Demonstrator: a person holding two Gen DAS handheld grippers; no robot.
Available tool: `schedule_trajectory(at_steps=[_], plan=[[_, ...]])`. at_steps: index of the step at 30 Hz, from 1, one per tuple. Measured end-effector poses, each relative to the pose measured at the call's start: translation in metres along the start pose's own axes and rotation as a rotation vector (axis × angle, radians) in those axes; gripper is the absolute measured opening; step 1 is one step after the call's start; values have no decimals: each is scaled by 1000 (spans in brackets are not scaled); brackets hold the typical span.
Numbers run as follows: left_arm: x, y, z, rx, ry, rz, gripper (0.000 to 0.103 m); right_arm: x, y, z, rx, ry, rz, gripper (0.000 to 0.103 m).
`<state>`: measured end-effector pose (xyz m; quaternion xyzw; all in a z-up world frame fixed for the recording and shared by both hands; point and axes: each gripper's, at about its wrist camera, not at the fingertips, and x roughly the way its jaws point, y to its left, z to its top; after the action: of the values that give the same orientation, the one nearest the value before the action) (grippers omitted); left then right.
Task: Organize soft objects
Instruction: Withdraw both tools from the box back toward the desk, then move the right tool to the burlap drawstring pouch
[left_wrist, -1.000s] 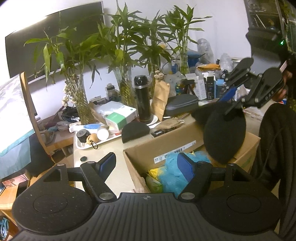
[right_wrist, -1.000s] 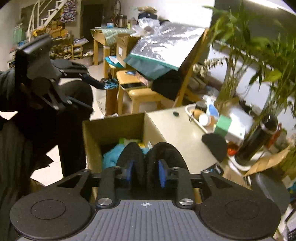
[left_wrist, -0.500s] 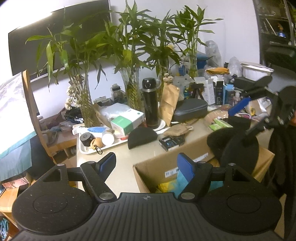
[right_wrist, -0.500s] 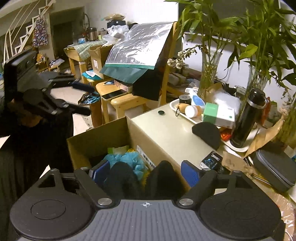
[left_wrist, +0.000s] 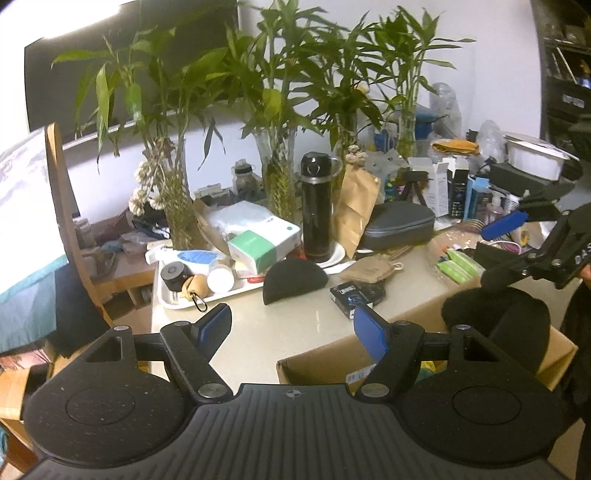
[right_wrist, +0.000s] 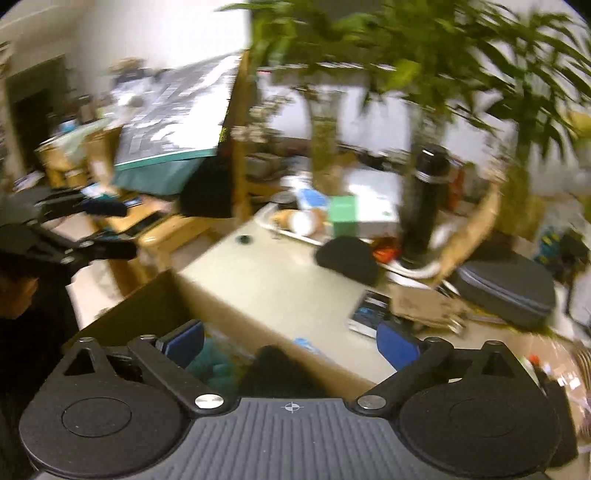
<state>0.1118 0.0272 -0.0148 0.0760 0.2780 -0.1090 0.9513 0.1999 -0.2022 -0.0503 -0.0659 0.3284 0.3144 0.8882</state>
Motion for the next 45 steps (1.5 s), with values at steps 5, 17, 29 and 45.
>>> schedule_trajectory(at_steps=[5,17,29,45], plan=[[18,8,6,-16,20,-1,73,12,-22,1,138,-2,-46,100],[74,21,23,38,14,-7,73,35,-63,0,240,-74,-91,100],[115,51,3,-98,67,84,73,82,-91,6,215,-42,-130,92],[124,55,9,-100,77,78,73,159,-114,15,69,44,-130,62]])
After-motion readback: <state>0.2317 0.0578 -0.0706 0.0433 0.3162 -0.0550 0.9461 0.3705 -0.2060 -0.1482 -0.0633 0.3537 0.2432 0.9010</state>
